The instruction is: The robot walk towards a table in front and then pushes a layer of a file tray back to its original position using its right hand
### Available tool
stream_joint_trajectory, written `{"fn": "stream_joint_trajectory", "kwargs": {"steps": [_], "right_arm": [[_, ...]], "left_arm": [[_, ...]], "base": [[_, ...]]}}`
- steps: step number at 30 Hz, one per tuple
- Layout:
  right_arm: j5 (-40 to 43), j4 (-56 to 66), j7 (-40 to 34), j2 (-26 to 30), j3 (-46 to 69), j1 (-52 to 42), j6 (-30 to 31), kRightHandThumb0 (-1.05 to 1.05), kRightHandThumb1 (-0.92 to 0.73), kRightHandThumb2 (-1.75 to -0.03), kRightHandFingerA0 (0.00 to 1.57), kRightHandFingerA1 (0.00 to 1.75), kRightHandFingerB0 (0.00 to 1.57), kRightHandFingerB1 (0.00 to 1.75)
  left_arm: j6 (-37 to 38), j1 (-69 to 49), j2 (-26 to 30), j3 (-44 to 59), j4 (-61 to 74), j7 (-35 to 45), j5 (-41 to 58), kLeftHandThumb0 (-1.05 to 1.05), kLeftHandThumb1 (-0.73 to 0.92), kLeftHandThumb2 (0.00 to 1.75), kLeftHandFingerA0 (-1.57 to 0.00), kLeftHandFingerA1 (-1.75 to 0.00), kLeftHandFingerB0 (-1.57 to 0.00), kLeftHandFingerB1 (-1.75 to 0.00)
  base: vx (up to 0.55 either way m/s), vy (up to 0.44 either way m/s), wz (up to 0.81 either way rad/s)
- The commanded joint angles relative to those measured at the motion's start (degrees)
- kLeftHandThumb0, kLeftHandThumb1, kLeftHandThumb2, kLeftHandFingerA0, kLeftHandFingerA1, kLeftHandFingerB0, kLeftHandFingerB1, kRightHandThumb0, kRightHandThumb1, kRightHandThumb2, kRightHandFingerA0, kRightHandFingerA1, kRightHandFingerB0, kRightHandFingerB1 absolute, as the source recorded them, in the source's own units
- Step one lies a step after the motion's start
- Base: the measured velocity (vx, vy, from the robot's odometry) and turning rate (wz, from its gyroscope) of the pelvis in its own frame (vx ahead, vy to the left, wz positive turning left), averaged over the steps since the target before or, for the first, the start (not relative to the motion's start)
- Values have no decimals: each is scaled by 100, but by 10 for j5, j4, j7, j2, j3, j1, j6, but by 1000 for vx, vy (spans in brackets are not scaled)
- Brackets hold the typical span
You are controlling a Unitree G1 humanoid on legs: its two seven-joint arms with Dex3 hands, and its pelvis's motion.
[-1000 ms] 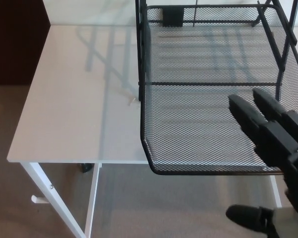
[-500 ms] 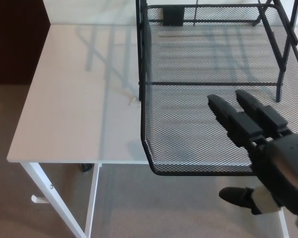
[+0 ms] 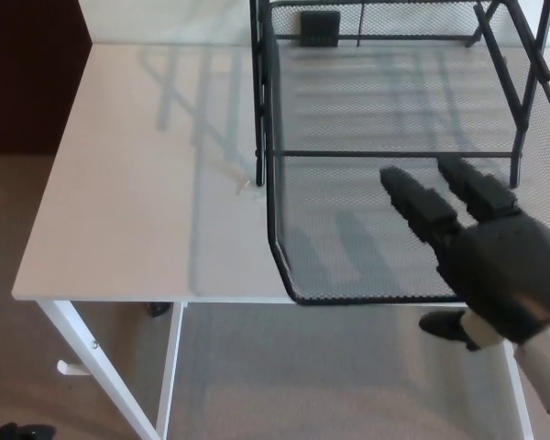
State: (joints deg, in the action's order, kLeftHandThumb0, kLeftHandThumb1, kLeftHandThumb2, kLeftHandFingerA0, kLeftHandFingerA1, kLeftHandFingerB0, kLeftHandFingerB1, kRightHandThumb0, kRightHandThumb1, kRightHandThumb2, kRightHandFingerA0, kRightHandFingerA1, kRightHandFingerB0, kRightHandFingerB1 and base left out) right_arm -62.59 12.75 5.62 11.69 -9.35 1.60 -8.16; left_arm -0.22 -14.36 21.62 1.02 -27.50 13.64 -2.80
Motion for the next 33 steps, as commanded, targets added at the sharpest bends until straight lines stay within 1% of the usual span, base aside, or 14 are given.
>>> {"fn": "stream_joint_trajectory", "kwargs": {"steps": [1, 4, 7, 11, 13, 16, 19, 20, 24, 26, 27, 33], "right_arm": [[-46, -2, -37, 5, -17, 19, 51, -53, -37, -70, 0, 0, 0, 3], [-50, -6, -37, 1, -27, 32, 66, -54, -37, -71, 0, 1, 1, 8], [-50, -10, -40, 0, -36, 42, 76, -53, -37, -72, 0, 0, 6, 13], [-42, -35, -47, -1, -48, 57, 83, -55, -37, -71, 0, 0, 3, 10], [-33, -53, -45, -4, -54, 65, 91, -50, -36, -69, 0, 0, 5, 12], [-26, -77, -40, -7, -59, 77, 103, -51, -36, -69, 0, 0, 5, 13], [-28, -113, -39, -8, -67, 95, 121, -54, -37, -70, 0, 0, 4, 11], [-23, -144, -39, -9, -69, 108, 124, -53, -37, -69, 0, 0, 5, 10], [-21, -193, -53, -8, -80, 134, 135, -54, -37, -69, 0, 2, 4, 11], [-23, -207, -55, -5, -88, 146, 142, -56, -38, -70, 0, 0, 3, 9], [-16, -215, -51, -9, -88, 157, 145, -54, -37, -69, 0, 0, 2, 8], [-21, -227, -55, -6, -106, 197, 160, -54, -37, -69, 0, 0, 0, 6]], "left_arm": [[-2, 0, 12, -1, 3, -3, -14, -20, 62, 58, -57, -44, -32, -34], [-1, -1, 13, 1, 7, 0, -14, -20, 63, 58, -56, -44, -32, -34], [3, 1, 10, 4, 3, 1, -9, -19, 63, 58, -55, -44, -32, -34], [3, 2, 8, 7, 4, 2, -5, -19, 63, 58, -55, -44, -32, -35], [5, 2, 8, 5, 4, 0, -8, -19, 63, 58, -55, -45, -32, -35], [-2, 0, 9, 4, 13, -1, -11, -19, 63, 58, -55, -45, -32, -35], [3, 4, 11, 2, 11, 1, -13, -19, 63, 58, -56, -45, -32, -35], [4, 4, 9, 1, 11, -2, -15, -19, 63, 58, -57, -45, -32, -35], [2, 6, 9, 2, 10, 1, -13, -19, 63, 58, -55, -44, -32, -34], [0, 6, 7, 3, 13, 0, -12, -18, 62, 58, -56, -44, -32, -35], [-1, 6, 6, 2, 16, -2, -12, -15, 45, 88, -49, -62, -20, -49], [0, 6, 6, -1, 15, -7, -19, -15, 45, 88, -50, -62, -21, -49]], "base": [[0, 0, 0], [0, 0, 0], [0, 0, 0], [0, 0, 0], [0, 0, 0], [0, 0, 0], [0, 0, 0], [0, 0, 0], [0, 0, 0], [0, 0, 0], [0, 0, 0], [0, 0, 0]]}}
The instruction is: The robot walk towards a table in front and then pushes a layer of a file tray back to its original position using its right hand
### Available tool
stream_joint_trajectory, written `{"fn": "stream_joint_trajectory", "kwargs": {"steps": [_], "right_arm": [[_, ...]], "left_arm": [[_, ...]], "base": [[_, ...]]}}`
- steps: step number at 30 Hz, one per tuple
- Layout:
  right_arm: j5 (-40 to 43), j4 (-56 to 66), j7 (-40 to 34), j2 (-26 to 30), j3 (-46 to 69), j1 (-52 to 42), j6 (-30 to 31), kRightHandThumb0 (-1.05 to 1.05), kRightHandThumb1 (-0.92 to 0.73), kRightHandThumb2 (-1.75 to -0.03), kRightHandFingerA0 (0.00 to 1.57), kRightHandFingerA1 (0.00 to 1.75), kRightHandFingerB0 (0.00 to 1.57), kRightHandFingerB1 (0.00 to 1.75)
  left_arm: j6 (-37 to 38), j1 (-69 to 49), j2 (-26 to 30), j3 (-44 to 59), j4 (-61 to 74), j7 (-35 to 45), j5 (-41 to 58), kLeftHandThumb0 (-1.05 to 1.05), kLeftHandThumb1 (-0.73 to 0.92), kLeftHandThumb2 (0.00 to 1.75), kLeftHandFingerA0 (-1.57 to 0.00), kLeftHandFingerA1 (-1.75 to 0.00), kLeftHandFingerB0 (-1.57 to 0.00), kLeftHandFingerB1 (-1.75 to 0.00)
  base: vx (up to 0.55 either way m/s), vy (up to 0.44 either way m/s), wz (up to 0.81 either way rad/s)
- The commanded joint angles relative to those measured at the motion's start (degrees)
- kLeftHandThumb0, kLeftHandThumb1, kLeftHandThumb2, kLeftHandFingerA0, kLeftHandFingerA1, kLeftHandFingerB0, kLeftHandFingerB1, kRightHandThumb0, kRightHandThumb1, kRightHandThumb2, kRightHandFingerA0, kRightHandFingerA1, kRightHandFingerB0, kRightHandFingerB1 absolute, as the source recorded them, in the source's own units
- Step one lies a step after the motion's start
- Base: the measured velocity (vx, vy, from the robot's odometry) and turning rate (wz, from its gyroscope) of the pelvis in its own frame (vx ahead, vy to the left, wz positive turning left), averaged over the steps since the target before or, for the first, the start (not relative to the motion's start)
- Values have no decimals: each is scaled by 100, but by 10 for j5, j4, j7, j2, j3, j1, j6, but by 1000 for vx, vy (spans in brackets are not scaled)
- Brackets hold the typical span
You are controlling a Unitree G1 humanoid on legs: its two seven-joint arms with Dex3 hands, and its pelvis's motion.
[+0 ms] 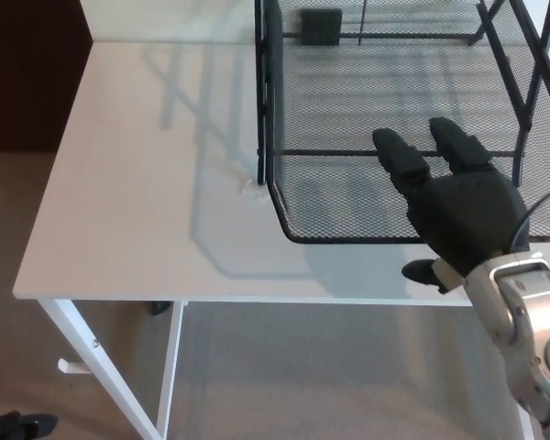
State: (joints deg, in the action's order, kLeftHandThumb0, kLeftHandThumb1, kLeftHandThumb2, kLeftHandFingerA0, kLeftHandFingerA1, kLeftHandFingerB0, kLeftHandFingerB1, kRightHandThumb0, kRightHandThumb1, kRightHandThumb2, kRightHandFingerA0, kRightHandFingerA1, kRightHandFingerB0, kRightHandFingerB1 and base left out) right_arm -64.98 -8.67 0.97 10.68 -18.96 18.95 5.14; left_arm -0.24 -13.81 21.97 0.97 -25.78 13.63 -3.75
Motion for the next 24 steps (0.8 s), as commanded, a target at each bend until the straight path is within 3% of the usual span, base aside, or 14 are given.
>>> {"fn": "stream_joint_trajectory", "kwargs": {"steps": [1, 2, 3, 10, 11, 14, 15, 24], "right_arm": [[5, -13, -12, 5, -11, 26, 26, -54, -37, -69, 0, 0, 0, 6], [4, -8, -10, 7, -15, 31, 28, -56, -37, -70, 0, 0, 0, 5], [1, -8, -10, 8, -18, 35, 30, -57, -38, -70, 0, 0, 0, 4], [9, -2, -7, 9, -29, 56, 39, -60, -39, -71, 0, 0, 0, 4], [10, -3, -7, 8, -30, 58, 40, -60, -39, -71, 0, 0, 0, 4], [16, -27, -15, 7, -30, 72, 45, -59, -39, -71, 0, 2, 0, 4], [15, -32, -10, 8, -32, 76, 48, -62, -40, -72, 0, 0, 0, 2], [28, -105, -9, 17, -39, 125, 51, -65, -42, -73, 0, 0, 0, 2]], "left_arm": [[0, 0, 3, -1, -2, -7, -10, -15, 45, 88, -50, -62, -21, -49], [-3, -1, 3, -2, 1, -7, -11, -18, 62, 58, -58, -45, -33, -35], [-5, 0, 3, -2, 1, -8, -12, -15, 45, 88, -50, -62, -20, -49], [1, 1, 4, -2, -1, -5, -13, -15, 45, 88, -50, -63, -20, -50], [2, 1, 4, -2, -2, -3, -12, -18, 62, 58, -57, -45, -32, -35], [1, 3, 1, 2, -3, -2, -6, -18, 62, 58, -57, -45, -33, -35], [-9, 0, 0, 3, 5, -2, -4, -15, 45, 88, -49, -62, -20, -49], [-5, 4, 1, 2, -2, -1, -6, -15, 45, 88, -50, -63, -20, -49]], "base": [[0, 0, 0], [0, 0, 0], [0, 0, 0], [0, 0, 0], [0, 0, 0], [0, 0, 0], [0, 0, 0], [0, 0, 0]]}}
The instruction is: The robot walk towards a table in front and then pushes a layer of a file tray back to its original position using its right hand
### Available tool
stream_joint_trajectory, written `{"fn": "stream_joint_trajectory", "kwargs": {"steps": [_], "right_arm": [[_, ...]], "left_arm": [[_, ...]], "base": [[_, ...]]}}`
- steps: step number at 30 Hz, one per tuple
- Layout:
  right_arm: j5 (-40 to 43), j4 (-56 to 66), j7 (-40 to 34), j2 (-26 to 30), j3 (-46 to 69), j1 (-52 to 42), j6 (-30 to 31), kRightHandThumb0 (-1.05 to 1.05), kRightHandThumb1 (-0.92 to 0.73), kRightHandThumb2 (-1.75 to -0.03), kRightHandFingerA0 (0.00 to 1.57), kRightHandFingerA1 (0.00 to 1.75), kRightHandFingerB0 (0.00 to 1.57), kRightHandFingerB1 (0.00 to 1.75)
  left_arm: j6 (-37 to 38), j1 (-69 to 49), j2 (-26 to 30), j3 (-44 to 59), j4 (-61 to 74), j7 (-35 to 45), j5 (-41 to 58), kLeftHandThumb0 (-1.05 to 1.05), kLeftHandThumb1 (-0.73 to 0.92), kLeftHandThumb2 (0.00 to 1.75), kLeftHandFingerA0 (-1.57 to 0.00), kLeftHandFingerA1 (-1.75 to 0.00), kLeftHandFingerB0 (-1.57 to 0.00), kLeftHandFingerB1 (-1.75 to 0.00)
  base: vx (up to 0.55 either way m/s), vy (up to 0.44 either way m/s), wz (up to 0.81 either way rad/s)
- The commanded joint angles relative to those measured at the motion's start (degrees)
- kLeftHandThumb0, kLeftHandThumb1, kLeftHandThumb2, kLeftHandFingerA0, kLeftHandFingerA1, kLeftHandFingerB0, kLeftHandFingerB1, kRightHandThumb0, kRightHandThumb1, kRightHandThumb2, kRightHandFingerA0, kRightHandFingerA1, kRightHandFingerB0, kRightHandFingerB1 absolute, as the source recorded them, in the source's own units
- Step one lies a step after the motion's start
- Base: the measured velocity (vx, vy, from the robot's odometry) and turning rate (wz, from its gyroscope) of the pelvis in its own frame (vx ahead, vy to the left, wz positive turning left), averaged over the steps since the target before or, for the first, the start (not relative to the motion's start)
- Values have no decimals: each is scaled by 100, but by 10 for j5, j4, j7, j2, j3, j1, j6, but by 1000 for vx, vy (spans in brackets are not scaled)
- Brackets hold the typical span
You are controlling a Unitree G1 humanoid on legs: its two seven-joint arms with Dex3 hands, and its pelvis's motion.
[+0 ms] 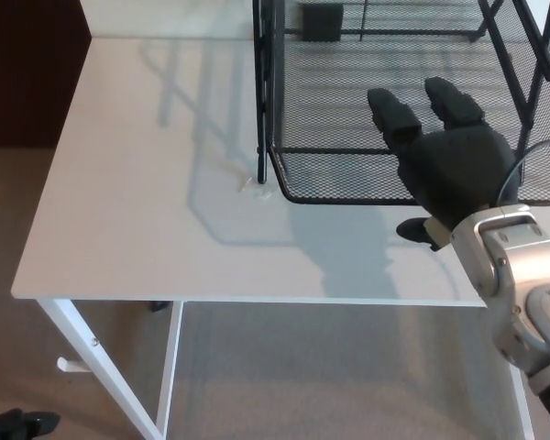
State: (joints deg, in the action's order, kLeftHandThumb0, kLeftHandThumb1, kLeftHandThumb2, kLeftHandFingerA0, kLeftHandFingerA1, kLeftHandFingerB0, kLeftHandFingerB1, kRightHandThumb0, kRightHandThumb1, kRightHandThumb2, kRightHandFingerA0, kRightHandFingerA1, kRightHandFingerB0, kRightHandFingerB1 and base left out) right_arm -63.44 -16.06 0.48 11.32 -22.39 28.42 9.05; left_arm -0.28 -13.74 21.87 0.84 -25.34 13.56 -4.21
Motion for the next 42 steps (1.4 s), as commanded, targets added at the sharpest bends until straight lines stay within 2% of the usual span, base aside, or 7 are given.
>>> {"fn": "stream_joint_trajectory", "kwargs": {"steps": [1, 2, 4, 22, 26, 28, 42], "right_arm": [[15, -36, -6, 12, -5, 33, 11, -65, -42, -72, 0, 0, 0, 1], [18, -42, -10, 14, -5, 36, 9, -65, -41, -72, 0, 0, 0, 0], [22, -47, -13, 16, -7, 38, 7, -67, -42, -73, 0, 0, 0, 0], [36, 110, -23, 42, -13, -43, -11, -62, -40, -72, 0, 0, 0, 6], [30, 172, -6, 51, -18, -84, -9, -63, -40, -73, 0, 2, 2, 9], [26, 210, -9, 59, -21, -116, -14, -61, -39, -73, 0, 5, 2, 11], [75, 436, -16, 122, 44, -272, -81, -70, -43, -75, 0, 0, 0, 0]], "left_arm": [[-6, 4, 1, 4, -7, -1, -1, -18, 62, 58, -59, -45, -32, -34], [-4, 3, 2, 4, -6, -1, -1, -14, 45, 88, -51, -63, -20, -49], [0, 0, 3, 4, -3, -1, -1, -18, 62, 58, -60, -46, -33, -35], [1, 2, 6, 2, 1, 3, -3, -15, 46, 89, -51, -64, -21, -50], [2, 2, 6, 4, 0, 3, -2, -18, 62, 58, -60, -46, -33, -35], [-1, 3, 6, 3, 0, 4, -2, -14, 46, 89, -50, -63, -20, -49], [-10, 19, 12, 3, -2, 7, -5, -14, 46, 89, -48, -62, -19, -49]], "base": [[0, 0, 0], [0, 0, 0], [0, 0, 0], [0, 0, 0], [0, 0, 0], [0, 0, 0], [0, 0, 0]]}}
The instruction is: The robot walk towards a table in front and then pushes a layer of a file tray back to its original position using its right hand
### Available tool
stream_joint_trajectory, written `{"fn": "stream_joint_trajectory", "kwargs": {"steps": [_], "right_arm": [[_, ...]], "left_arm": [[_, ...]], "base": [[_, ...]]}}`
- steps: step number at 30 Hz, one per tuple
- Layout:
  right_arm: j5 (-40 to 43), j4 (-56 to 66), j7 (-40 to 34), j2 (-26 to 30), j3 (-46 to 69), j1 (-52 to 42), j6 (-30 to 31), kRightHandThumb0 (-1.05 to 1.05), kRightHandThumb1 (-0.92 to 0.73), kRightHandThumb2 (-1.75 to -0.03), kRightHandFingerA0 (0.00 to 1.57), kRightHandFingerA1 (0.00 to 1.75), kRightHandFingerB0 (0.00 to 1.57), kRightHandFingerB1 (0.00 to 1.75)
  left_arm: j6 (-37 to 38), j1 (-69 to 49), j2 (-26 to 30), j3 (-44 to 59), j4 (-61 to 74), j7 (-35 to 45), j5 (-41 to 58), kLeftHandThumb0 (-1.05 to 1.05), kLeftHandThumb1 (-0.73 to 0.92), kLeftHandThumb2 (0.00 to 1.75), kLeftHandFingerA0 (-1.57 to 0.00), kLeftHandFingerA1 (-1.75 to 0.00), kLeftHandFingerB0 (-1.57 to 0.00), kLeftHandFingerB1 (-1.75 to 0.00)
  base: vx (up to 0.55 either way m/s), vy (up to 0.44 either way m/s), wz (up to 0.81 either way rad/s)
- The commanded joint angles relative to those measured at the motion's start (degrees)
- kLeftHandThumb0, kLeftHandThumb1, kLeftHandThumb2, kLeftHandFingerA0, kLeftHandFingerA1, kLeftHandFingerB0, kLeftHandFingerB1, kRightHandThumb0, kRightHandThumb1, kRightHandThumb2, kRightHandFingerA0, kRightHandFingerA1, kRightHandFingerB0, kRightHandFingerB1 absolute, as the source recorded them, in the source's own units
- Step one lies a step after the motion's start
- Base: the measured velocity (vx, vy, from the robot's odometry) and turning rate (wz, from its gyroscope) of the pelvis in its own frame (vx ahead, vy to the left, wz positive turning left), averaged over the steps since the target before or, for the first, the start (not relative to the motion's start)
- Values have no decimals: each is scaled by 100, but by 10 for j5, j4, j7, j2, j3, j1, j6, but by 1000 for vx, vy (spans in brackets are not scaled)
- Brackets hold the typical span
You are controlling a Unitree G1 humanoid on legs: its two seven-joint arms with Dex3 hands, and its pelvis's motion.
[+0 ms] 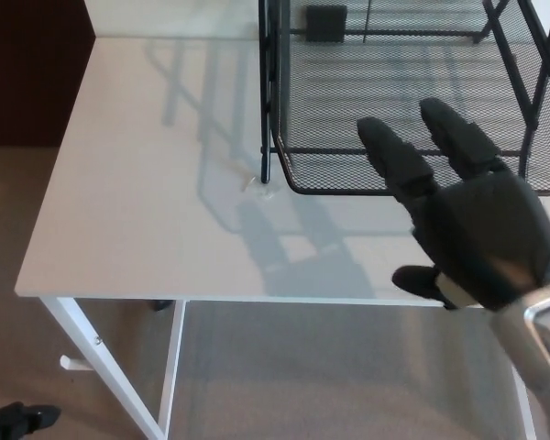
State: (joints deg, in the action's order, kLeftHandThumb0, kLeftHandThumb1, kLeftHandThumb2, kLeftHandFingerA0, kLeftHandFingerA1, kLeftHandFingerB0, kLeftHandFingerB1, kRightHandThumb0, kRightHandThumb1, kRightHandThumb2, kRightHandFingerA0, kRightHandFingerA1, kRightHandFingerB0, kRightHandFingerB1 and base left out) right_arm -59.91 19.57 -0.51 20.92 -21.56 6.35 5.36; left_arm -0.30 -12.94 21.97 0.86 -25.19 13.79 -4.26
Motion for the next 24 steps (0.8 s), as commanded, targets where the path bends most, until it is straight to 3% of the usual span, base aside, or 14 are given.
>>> {"fn": "stream_joint_trajectory", "kwargs": {"steps": [1, 5, 6, 7, 8, 12, 18, 24], "right_arm": [[94, 156, -20, 32, 71, -129, -73, -69, -43, -73, 0, 0, 0, 0], [133, 240, -86, 41, 123, -278, -150, -65, -42, -71, 0, 0, 0, 0], [137, 254, -106, 45, 137, -327, -175, -65, -42, -71, 0, 0, 0, 0], [138, 259, -114, 45, 142, -347, -185, -65, -42, -71, 0, 0, 0, 0], [143, 263, -130, 47, 150, -391, -205, -63, -41, -70, 0, 0, 0, 0], [163, 240, -180, 45, 181, -510, -273, -61, -43, -71, 0, 1, 0, 3], [163, 138, -203, 35, 206, -558, -288, -66, -49, -74, 0, 1, 0, 0], [126, 12, -194, 28, 206, -515, -253, -68, -47, -75, 0, 5, 0, 0]], "left_arm": [[-4, 14, 14, 3, -10, 6, -5, -15, 46, 88, -50, -62, -19, -49], [13, 15, 17, 2, -24, 11, -5, -16, 45, 88, -52, -63, -19, -49], [16, 14, 18, 0, -27, 11, -7, -19, 63, 58, -60, -45, -31, -34], [19, 15, 18, -1, -29, 11, -8, -19, 63, 58, -60, -45, -31, -34], [19, 12, 18, -1, -30, 12, -7, -16, 46, 89, -51, -63, -18, -49], [14, 14, 14, 1, -32, 8, -6, -14, 45, 88, -51, -63, -19, -49], [8, 12, 17, 0, -33, 4, -10, -15, 46, 89, -50, -63, -18, -49], [17, 12, 17, -4, -37, 0, -15, -15, 46, 89, -50, -62, -19, -49]], "base": [[0, 0, 0], [0, 0, 0], [0, 0, 0], [0, 0, 0], [0, 0, 0], [0, 0, 0], [0, 0, 0], [0, 0, 0]]}}
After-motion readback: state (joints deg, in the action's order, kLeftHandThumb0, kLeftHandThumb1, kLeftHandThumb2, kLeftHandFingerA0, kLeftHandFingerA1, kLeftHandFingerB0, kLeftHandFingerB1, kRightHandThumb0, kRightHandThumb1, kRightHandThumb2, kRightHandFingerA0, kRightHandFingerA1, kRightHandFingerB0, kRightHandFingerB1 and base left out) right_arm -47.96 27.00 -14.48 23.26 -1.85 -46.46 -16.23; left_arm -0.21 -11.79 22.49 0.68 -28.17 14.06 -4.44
